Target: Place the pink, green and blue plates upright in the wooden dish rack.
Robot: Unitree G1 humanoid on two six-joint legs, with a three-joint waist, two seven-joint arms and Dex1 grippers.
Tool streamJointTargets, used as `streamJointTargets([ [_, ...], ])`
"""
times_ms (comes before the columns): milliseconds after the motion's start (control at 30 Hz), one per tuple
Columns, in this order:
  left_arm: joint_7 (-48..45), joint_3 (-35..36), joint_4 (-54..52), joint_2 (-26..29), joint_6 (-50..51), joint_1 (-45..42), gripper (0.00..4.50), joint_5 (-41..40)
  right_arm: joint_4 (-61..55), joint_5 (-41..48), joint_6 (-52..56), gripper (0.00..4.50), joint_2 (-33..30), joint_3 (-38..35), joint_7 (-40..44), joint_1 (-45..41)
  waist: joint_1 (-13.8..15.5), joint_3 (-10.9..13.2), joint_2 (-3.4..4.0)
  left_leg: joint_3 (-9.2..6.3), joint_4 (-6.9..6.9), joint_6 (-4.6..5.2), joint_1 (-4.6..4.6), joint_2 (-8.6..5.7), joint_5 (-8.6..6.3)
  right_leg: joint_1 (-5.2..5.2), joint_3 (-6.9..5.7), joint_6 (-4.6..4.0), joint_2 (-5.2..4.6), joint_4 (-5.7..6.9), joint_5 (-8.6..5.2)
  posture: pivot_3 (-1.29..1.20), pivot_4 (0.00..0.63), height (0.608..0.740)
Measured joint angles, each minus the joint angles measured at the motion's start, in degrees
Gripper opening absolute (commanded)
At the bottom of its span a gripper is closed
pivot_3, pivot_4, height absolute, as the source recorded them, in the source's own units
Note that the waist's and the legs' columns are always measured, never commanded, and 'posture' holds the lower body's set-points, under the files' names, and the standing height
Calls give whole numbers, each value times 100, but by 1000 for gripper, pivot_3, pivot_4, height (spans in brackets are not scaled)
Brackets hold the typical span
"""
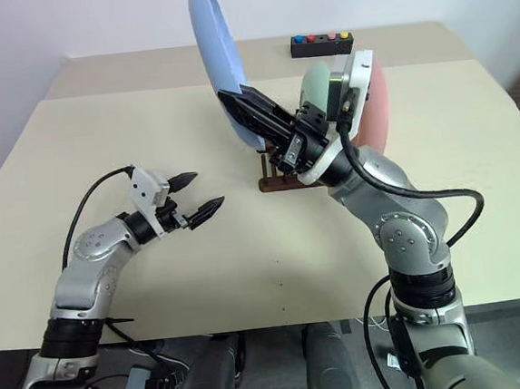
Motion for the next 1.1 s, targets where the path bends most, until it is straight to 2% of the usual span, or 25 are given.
streamJointTargets([
  [567,22,-90,-130,-65,6,3,4426,2,1035,-6,279,0,211,-339,-166,86,-6,0,1,0,-1,0,0,0,0,-1,0,0,0,0,0,0,150,740],
  [1033,32,-97,-132,-120,5,10,4426,11,1327,4,553,0,373,-568,-483,-19,-7,1,1,0,-2,0,0,0,0,-1,0,0,1,0,0,0,150,740],
  [1100,31,-97,-132,-121,5,10,4500,12,1336,4,575,656,378,-586,-504,-34,-7,1,1,0,-2,0,0,0,0,-1,0,0,1,0,0,0,150,740],
])
